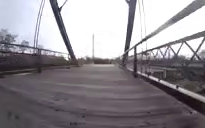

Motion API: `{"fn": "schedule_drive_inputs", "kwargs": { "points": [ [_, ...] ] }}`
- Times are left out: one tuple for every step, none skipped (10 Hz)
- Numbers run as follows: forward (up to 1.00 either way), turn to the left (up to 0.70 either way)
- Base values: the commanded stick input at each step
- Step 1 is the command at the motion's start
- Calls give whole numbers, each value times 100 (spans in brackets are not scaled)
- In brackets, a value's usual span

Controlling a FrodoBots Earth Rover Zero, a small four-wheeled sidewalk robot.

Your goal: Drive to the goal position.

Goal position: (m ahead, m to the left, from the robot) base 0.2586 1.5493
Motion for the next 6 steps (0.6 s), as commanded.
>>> {"fn": "schedule_drive_inputs", "kwargs": {
  "points": [
    [100, 0],
    [100, 0],
    [0, 0],
    [0, 0],
    [0, 0],
    [0, 0]
  ]
}}
